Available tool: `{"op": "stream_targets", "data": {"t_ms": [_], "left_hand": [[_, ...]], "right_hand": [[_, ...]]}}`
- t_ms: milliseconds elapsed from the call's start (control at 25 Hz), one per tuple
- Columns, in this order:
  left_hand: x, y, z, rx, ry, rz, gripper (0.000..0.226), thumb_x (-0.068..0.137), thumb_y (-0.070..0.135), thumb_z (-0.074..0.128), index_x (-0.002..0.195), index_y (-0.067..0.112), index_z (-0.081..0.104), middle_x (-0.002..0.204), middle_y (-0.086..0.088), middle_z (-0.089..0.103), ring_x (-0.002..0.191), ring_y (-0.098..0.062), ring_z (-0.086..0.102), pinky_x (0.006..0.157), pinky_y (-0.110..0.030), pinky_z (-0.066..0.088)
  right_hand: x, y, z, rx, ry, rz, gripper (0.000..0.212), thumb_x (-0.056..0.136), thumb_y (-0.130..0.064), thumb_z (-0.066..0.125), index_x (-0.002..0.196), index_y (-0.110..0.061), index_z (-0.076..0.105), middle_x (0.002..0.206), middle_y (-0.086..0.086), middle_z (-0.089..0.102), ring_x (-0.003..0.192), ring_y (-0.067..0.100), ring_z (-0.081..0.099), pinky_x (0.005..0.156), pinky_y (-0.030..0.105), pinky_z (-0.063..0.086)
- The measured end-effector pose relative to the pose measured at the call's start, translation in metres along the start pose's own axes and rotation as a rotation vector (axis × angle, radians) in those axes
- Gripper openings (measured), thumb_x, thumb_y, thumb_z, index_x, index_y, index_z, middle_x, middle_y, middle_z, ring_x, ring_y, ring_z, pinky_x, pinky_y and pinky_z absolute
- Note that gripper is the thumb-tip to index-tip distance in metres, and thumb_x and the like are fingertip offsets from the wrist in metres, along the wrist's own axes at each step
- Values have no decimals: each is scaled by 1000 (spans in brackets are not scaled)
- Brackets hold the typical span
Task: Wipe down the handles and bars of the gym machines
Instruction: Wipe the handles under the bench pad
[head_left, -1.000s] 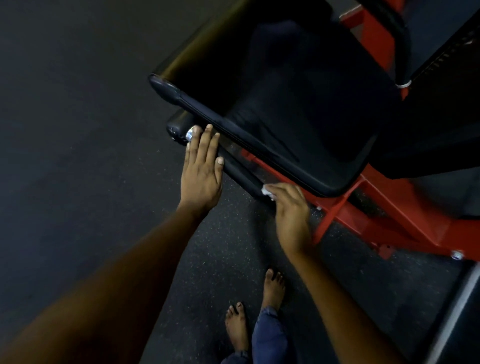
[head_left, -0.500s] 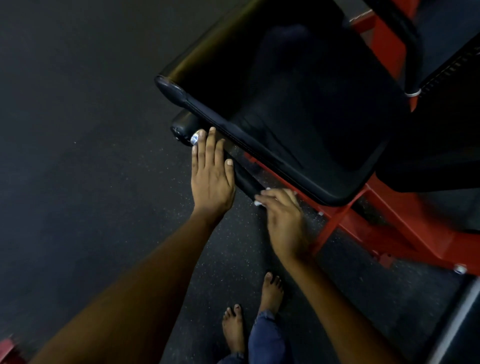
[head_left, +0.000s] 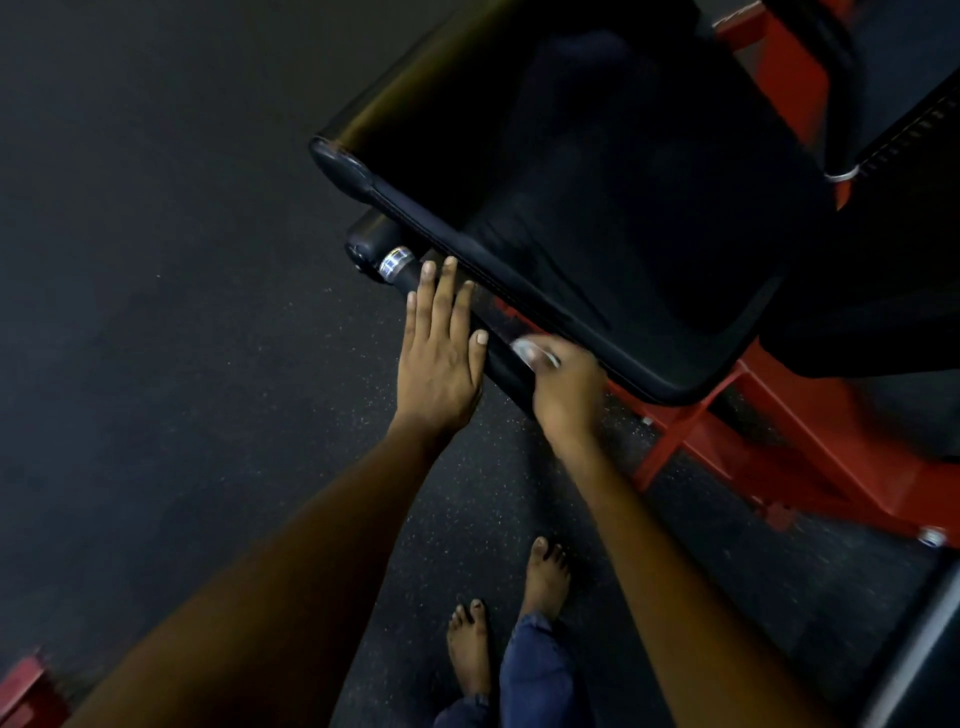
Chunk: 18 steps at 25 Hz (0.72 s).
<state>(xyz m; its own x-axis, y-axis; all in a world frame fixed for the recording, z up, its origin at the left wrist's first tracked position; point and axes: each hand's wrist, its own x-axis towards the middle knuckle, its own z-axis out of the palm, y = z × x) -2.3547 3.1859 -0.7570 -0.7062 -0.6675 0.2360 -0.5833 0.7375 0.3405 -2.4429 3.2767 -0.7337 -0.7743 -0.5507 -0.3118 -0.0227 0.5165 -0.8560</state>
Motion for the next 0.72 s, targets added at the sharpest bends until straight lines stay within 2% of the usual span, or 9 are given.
{"op": "stream_targets", "data": {"t_ms": [80,120,280,400,480,560,640,720], "left_hand": [[0,-2,-1,12,-1,9,54,102,32,24,145,0,33,159,-16,16,148,-27,3,121,-34,-6],[0,-2,-2,20,-7,14,54,102,32,23,145,0,33,159,-16,16,148,-28,3,121,-33,-7],[1,5,-5,20,-17,-31,54,102,29,22,145,-2,33,159,-16,15,148,-27,0,119,-30,-12],[1,6,-4,32,-25,-27,57,101,31,19,144,-4,33,158,-18,17,148,-28,0,119,-31,-11],[1,6,-3,51,-31,-31,58,102,32,18,145,-4,32,159,-18,17,148,-28,0,120,-31,-10],[0,8,-3,80,-30,-47,59,102,32,16,146,-4,31,159,-17,15,148,-27,-1,120,-31,-10],[0,11,-2,92,-32,-64,59,101,32,14,147,-3,29,160,-16,13,148,-25,-4,119,-31,-12],[-1,12,0,81,-33,-83,60,101,32,13,148,-2,26,161,-15,10,148,-23,-7,119,-31,-13]], "right_hand": [[28,-19,10,5,-223,-2,20,93,-7,54,107,-9,69,107,2,69,93,5,59,71,5,43],[32,-11,8,-4,-267,-20,20,93,-6,54,105,-9,69,107,3,69,94,6,60,71,4,43],[0,52,-47,-69,-325,111,18,95,-4,49,100,-11,65,105,5,65,102,18,60,79,21,46],[31,29,-26,-149,-418,97,17,95,-6,50,96,-11,66,96,3,65,90,15,59,72,23,45],[47,1,-5,-31,-425,39,16,92,-5,54,96,-8,69,93,3,67,87,14,61,75,24,48],[39,12,-13,60,-403,55,14,91,-4,56,97,-8,68,97,4,68,90,13,62,77,20,48],[11,52,-44,-57,-347,85,16,92,-2,53,100,-6,66,102,7,67,93,14,60,72,12,45],[-10,91,-69,-234,-255,203,18,91,1,52,101,-3,66,104,10,67,95,17,59,72,16,44]]}}
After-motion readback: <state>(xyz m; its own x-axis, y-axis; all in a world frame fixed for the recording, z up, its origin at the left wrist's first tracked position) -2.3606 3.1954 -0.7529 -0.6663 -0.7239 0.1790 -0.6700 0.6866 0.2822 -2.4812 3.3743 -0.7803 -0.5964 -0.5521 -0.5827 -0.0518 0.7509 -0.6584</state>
